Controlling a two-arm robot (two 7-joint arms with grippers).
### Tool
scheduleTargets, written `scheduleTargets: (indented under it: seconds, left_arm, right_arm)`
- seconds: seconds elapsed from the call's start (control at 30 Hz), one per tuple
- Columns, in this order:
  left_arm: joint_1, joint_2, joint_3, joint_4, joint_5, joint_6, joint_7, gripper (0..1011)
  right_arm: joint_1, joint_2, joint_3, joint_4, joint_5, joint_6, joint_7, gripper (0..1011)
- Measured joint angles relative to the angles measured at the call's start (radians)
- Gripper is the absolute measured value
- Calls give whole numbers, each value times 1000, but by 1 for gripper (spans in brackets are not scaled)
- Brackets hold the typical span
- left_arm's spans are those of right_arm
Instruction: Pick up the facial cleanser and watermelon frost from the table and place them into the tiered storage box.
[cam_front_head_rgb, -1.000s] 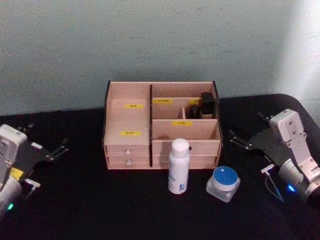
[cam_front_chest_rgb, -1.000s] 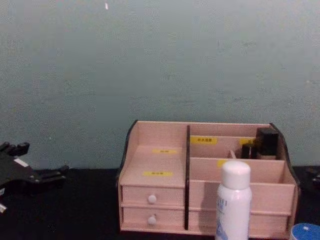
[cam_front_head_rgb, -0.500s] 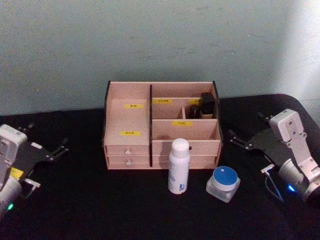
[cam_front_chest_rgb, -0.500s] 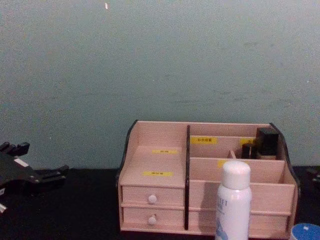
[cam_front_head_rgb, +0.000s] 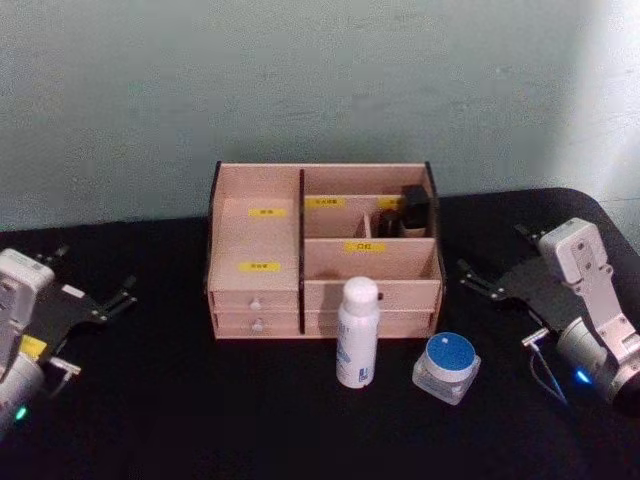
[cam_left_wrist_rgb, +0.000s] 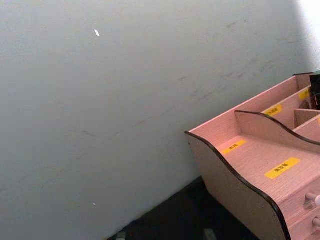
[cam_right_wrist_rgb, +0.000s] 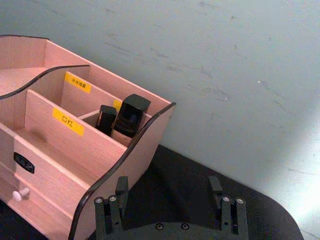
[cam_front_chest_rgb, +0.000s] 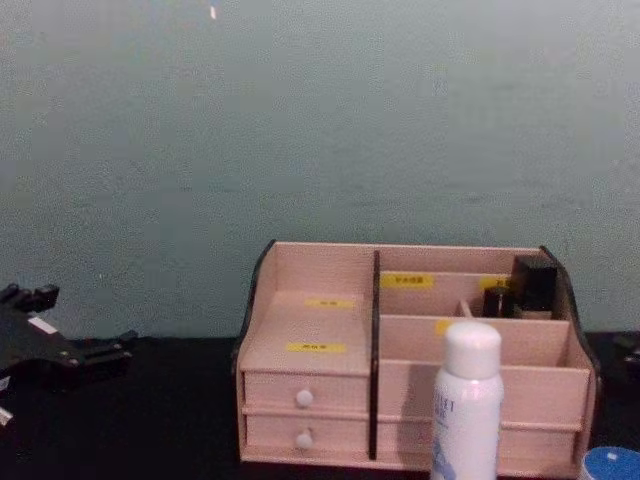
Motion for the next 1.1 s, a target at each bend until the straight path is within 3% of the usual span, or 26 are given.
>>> scheduleTargets:
  seconds: [0.7, 1.1]
  left_arm:
    - [0, 0, 0, 0, 0, 0, 0, 1001]
    - [0, 0, 0, 0, 0, 0, 0, 1001]
  right_arm:
    - [0, 0, 1, 0, -1, 0, 0, 1002]
    - [-43, 3, 58, -46, -9, -30, 9, 1002]
